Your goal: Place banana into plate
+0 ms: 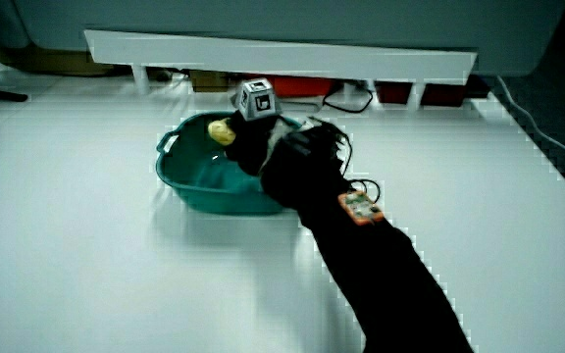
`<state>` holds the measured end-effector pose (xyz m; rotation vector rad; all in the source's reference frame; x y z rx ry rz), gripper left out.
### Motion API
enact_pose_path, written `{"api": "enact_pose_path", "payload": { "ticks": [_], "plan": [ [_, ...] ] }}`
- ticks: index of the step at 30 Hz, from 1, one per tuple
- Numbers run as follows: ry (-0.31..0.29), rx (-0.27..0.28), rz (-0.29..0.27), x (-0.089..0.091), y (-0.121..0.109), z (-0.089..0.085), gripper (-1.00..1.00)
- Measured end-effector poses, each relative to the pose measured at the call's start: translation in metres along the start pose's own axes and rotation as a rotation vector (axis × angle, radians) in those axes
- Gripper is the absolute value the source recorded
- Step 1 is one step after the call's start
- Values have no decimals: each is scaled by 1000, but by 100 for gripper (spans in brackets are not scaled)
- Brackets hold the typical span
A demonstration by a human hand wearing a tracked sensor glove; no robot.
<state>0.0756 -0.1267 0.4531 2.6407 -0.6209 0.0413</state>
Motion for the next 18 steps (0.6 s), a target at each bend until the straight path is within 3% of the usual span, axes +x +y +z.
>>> {"api": "enact_pose_path", "payload": {
  "ticks": [8, 18],
  "plan": [
    [-38, -127, -6, -1, 17, -31, 0],
    [-78, -185, -33, -1, 24, -44, 0]
  ]
}}
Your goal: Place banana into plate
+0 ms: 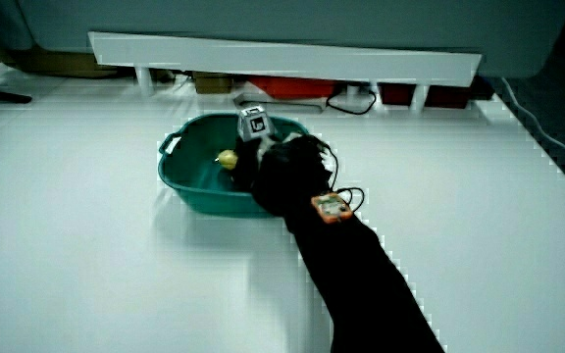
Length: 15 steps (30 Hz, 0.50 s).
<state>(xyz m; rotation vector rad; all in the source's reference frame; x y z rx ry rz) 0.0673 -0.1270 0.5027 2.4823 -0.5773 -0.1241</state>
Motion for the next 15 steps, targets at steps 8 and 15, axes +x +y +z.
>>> {"api": "enact_pose_path", "payload": {
  "ticks": [8, 15],
  "plan": [
    [-34, -68, 7, -5, 6, -8, 0],
    [-51, -108, 2, -4, 9, -16, 0]
  ]
}}
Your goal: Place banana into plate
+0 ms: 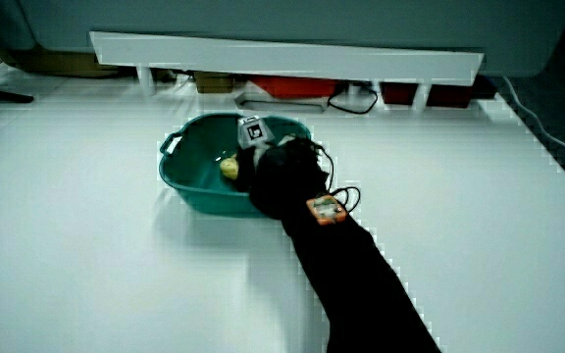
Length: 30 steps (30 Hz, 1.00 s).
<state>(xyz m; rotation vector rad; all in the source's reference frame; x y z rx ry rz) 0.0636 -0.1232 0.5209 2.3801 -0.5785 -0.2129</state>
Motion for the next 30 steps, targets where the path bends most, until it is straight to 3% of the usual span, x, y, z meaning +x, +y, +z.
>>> {"api": "enact_pose_path", "payload": {
  "ticks": [2, 8, 10, 14, 15, 18, 21, 25, 30],
  "plan": [
    [-9, 6, -9, -1, -1, 1, 0],
    [-21, -41, -17, -1, 4, -5, -26],
    [-23, -24, -34, -1, 2, -4, -35],
    [4, -96, -11, 0, 5, -9, -52],
    [-4, -79, -16, -1, 2, -7, -57],
    [7, -105, -13, 2, 5, -10, -70],
    [57, -102, -2, 7, 4, -8, -83],
    [92, -57, 10, 12, -3, 0, -100],
    [134, -1, 27, 23, -14, 14, -100]
  ]
}}
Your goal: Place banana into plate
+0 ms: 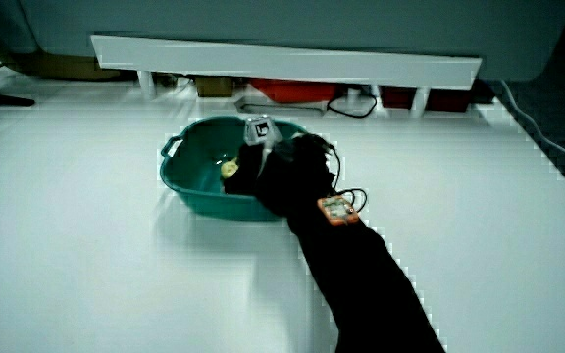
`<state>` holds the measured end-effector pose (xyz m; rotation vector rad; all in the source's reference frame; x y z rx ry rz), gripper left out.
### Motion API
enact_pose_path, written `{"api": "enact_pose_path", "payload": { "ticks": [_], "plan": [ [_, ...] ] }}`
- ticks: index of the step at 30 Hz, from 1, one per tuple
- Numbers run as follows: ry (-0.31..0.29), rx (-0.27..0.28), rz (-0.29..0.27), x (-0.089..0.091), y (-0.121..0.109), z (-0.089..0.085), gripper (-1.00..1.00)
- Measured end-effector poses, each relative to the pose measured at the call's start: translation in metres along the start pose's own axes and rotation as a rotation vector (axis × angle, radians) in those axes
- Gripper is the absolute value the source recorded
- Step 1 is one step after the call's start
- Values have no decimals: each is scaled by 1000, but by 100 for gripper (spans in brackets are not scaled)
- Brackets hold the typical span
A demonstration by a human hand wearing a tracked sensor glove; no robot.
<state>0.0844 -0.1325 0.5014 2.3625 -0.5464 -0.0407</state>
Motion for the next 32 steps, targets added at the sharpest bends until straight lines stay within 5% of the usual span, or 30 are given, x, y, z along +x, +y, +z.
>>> {"api": "enact_pose_path", "payload": {
  "ticks": [16, 24, 32],
  "plan": [
    [96, 163, 59, 65, -70, 46, -100],
    [0, 341, 15, 69, -139, 61, -100],
    [-15, 428, 15, 76, -185, 50, -100]
  ]
}}
